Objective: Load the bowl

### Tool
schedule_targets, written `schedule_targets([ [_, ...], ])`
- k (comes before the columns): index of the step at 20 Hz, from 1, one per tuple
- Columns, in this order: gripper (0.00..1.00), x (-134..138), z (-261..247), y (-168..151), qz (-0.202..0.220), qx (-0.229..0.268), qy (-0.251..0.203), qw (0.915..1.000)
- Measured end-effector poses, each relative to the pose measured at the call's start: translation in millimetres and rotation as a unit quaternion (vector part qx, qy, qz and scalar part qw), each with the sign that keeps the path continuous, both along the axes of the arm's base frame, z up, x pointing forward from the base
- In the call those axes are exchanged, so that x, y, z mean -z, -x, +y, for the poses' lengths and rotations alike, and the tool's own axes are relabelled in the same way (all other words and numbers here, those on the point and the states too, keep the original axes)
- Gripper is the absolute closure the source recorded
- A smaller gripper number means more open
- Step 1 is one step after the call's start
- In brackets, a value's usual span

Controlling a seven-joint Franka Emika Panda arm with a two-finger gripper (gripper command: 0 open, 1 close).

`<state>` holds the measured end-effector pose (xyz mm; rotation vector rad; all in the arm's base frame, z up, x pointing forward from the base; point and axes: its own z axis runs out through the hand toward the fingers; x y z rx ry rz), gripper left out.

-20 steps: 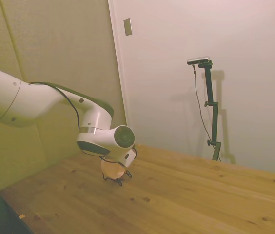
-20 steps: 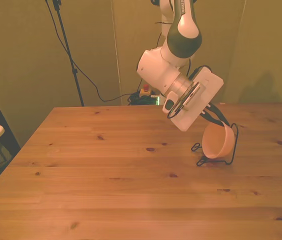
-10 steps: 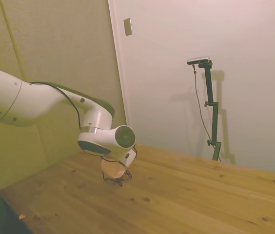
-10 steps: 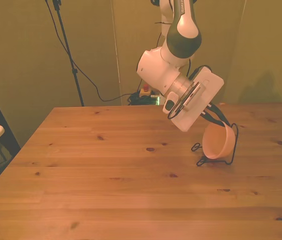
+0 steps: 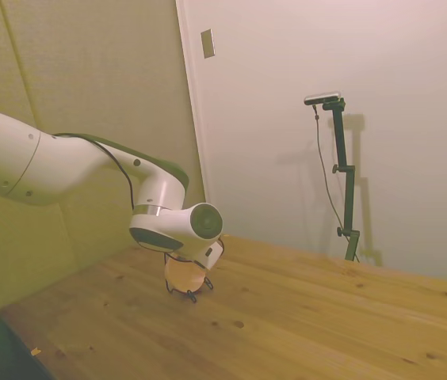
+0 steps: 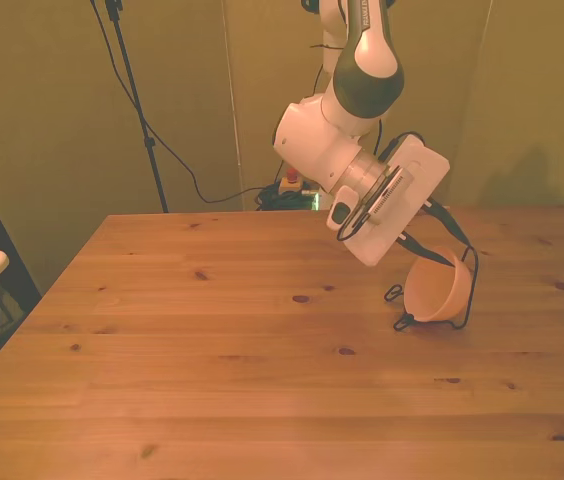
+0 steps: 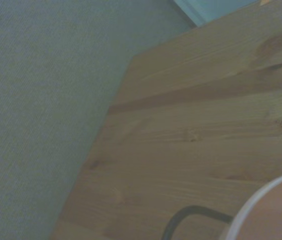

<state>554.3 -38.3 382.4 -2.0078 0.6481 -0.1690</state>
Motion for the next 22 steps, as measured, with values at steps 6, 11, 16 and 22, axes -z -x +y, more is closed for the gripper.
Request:
schedule_targets([
  [6, 0.00, -11.3, -23.2, 5.7, -0.006, 0.007, -0.008, 0.9999],
  [11, 0.00, -16.0, -35.0, 11.4, -0.003, -0.004, 0.005, 1.0000],
  [16, 0.00, -36.3, -55.9, 26.8, 0.004, 0.005, 0.055, 0.9984],
  [22, 0.00, -49.3, -64.8, 63.2, 0.023, 0.048, 0.143, 0.9883],
])
